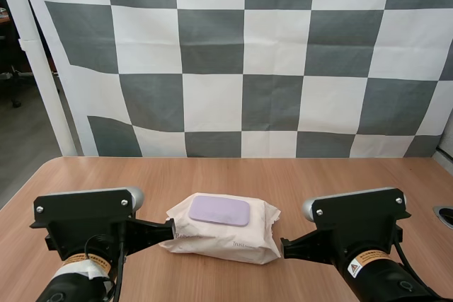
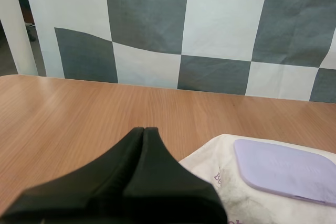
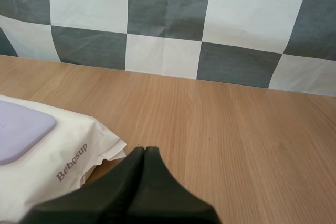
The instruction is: Open the wet wipes lid
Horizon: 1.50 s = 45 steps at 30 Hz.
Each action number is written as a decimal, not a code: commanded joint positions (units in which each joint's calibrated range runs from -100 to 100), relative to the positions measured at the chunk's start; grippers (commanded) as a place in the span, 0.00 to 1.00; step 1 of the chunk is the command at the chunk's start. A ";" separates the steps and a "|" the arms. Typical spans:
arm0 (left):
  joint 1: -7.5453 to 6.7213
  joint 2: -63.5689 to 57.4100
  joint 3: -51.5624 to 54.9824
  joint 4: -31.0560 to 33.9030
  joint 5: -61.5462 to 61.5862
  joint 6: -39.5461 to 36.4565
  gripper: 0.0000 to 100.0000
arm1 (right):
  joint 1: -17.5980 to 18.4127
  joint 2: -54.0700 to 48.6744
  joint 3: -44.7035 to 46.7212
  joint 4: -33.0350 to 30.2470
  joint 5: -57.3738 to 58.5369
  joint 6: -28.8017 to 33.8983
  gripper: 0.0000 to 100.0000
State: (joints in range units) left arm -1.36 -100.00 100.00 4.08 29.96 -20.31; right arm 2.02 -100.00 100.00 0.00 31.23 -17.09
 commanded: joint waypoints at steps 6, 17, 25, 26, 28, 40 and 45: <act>0.04 0.00 0.00 0.05 -0.10 -0.02 0.00 | 0.00 0.00 0.00 0.31 0.02 0.01 0.00; 0.04 0.00 0.00 0.05 -0.10 -0.02 0.00 | 0.00 0.00 0.00 0.43 0.02 0.01 0.00; 0.04 0.00 0.00 0.05 0.40 -0.02 0.00 | 0.00 0.00 0.00 0.53 0.18 0.34 0.00; 0.04 0.00 0.00 0.05 0.40 -0.02 0.00 | 0.00 0.00 0.00 0.53 0.18 0.34 0.00; 0.04 0.00 0.00 0.05 0.40 -0.02 0.00 | 0.00 0.00 0.00 0.67 0.35 0.32 0.00; 0.04 0.00 0.00 0.05 -0.61 -0.02 0.00 | 0.00 0.00 0.00 0.91 0.20 0.32 0.00; 0.04 0.00 -0.94 0.05 -0.10 0.27 0.00 | 0.00 0.00 0.00 0.92 -0.15 0.32 0.00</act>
State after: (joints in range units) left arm -1.36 -100.00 100.00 4.08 29.36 -20.21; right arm 2.02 -100.00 100.00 0.87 31.21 -16.78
